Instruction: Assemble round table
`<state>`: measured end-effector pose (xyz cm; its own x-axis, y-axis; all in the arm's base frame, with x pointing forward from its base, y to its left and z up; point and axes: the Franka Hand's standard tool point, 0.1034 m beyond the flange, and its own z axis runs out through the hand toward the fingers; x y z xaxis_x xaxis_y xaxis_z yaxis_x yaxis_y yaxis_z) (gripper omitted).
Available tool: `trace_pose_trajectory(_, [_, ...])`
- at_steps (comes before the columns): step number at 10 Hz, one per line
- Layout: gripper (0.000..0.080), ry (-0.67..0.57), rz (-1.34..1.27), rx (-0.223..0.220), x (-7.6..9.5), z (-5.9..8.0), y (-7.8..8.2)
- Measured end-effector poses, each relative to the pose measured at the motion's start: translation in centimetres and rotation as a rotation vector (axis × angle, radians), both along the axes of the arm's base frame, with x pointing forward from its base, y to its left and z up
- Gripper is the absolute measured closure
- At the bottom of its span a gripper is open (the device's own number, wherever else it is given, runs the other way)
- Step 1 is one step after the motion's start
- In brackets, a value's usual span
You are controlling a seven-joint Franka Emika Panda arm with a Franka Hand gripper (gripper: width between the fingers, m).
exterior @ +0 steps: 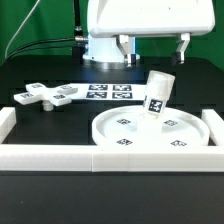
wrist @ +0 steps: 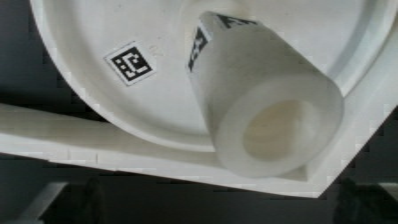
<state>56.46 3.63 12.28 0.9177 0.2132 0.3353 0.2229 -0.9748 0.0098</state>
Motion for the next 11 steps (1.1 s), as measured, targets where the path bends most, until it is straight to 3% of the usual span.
trace_pose_trajectory(6, [0.0151,0.399,0.075,-0.009,-0.9,-0.1,1.8])
trace_pose_trajectory(11, [0.0151,0.34,0.252,-0.119,-0.7,-1.9,1.6])
